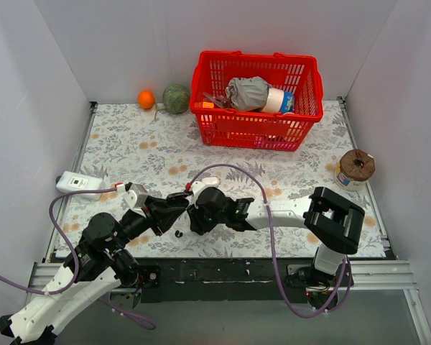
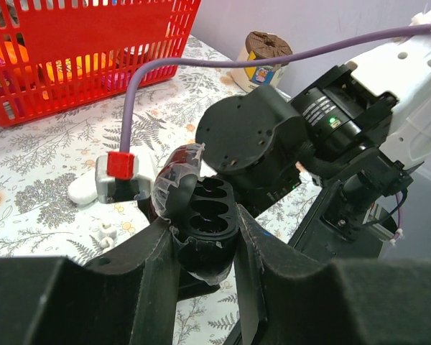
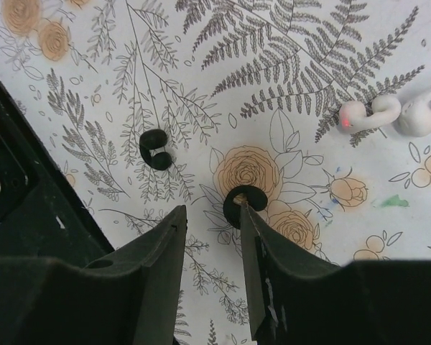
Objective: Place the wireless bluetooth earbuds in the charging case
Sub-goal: Pick up the earbud from the center of the board.
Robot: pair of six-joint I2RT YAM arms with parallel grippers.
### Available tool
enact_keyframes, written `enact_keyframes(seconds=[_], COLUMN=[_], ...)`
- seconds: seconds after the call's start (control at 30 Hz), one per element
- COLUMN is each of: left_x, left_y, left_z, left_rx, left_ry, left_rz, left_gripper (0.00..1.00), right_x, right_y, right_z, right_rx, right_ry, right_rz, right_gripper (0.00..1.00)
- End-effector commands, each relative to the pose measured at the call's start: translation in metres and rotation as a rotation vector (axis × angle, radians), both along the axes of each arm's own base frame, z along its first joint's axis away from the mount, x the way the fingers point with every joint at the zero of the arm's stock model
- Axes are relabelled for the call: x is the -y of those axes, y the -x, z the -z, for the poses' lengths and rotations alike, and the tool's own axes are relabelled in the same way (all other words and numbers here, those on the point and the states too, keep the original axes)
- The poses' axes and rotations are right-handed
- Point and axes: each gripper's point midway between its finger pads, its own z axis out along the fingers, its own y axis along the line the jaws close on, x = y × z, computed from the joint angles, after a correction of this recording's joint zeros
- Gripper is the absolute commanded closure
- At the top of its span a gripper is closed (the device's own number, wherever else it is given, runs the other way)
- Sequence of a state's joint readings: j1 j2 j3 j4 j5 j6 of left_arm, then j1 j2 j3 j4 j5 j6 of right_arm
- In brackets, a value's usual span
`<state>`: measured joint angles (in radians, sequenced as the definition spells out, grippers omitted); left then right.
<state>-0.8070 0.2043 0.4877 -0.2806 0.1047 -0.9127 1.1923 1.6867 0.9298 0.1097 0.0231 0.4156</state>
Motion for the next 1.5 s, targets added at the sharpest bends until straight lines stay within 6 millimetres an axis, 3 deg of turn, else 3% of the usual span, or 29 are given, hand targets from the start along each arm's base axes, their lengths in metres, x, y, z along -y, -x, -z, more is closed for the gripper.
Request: enact_keyframes(seconds=[0.0, 0.23, 0.57, 1.03, 1.47], left_x=[-0.001, -0.001, -0.001, -0.001, -0.001], left_y=[0.002, 0.002, 0.001, 0.001, 0.002], left_z=[-0.01, -0.011, -0.01, -0.01, -0.01], left_rx=[0.027, 0.029, 0.025, 0.025, 0.026], left_ry=[0.012, 0.012, 0.01, 0.012, 0.013], left_rz=[0.005, 0.006, 0.005, 0.004, 0.007], left_gripper=[1.0, 1.0, 1.0, 1.0, 1.0], right_x=[-0.014, -0.012, 0.009, 0.004, 0.011], right_y=[0.002, -0.001, -0.012, -0.019, -0.018], right_z=[0.0, 0.01, 0.026, -0.006, 0.009], right_rx=[-0.027, -0.033, 0.002, 0.046, 0.03], right_ry=[-0.017, 0.02, 0.112, 0.05, 0.09], right_rz=[-0.027, -0.013, 0.063, 0.079, 0.09], right_gripper=[0.56, 0.56, 0.57, 0.5, 0.63])
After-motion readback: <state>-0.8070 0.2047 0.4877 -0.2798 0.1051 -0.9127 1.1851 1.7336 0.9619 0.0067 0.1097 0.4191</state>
